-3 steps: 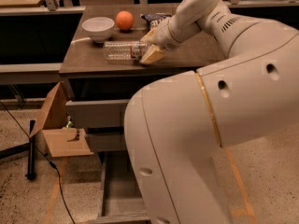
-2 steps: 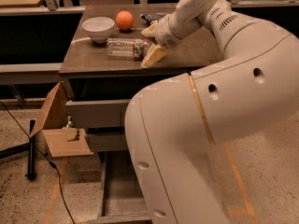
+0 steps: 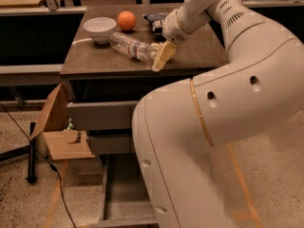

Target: Pick water bottle from bottom drawer and place on counter

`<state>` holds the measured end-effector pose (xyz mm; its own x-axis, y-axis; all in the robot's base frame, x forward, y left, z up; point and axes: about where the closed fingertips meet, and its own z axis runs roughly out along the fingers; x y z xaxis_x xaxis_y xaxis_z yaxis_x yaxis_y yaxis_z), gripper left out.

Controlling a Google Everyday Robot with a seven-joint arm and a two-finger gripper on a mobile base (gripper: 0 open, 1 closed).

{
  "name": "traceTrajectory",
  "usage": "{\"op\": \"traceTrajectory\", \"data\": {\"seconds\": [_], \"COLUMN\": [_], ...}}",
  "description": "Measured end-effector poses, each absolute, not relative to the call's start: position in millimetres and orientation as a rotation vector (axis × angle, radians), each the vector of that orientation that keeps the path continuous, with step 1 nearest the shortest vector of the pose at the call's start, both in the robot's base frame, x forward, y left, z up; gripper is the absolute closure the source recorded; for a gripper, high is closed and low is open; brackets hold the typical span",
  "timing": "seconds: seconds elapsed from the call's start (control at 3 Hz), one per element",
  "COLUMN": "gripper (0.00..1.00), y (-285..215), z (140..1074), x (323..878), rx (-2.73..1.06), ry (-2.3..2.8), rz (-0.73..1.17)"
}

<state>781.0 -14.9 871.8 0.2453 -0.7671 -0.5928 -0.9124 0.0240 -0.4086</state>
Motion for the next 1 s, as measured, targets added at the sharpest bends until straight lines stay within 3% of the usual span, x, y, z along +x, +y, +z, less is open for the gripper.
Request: {"op": "traceTrajectory", "data": {"seconds": [0.67,1.0], "gripper": [0.00,0.00], "y": [-67,-66], "z": [892,890], "x": [770,770], "rx": [-1.729,-1.756], "ry": [1.626,1.601], "rz": [0.106,0.096]}}
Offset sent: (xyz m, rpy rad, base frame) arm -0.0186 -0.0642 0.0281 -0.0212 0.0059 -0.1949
